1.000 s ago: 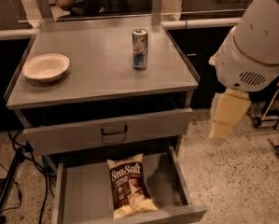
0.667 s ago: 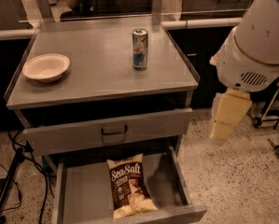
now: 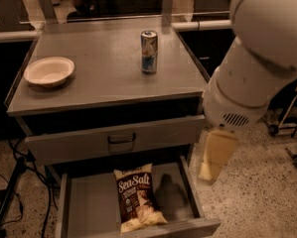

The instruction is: Pick brown chip bag from middle drawer and place on counter

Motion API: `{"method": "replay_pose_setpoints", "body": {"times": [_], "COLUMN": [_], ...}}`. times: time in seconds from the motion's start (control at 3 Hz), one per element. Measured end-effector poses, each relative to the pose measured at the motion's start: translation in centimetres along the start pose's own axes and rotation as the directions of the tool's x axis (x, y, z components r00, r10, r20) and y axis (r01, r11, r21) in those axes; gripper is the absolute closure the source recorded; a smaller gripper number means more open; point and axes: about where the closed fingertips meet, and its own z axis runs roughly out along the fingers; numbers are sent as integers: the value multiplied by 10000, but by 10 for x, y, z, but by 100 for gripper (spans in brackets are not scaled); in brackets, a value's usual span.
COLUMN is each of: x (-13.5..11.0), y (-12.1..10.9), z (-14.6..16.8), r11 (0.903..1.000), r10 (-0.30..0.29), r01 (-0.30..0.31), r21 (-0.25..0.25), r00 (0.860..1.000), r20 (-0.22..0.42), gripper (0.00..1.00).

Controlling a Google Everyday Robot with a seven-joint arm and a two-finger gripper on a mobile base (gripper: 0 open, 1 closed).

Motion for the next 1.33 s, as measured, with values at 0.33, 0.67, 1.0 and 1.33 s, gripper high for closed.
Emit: {"method": "replay_pose_setpoints", "body": {"times": [0.33, 0.67, 1.0, 1.33], "x": [-15, -16, -20, -40], "y": [15, 16, 23, 38], "z": [29, 32, 34, 61], "r11": [9982, 9978, 9981, 9975], "r10": [432, 495, 322, 277], "r01": [-425, -488, -310, -279], "r21": [-413, -439, -528, -650], "r00": [9989, 9986, 9993, 9996], "r20": [167, 166, 210, -46], "gripper": [0, 0, 0, 0]}}
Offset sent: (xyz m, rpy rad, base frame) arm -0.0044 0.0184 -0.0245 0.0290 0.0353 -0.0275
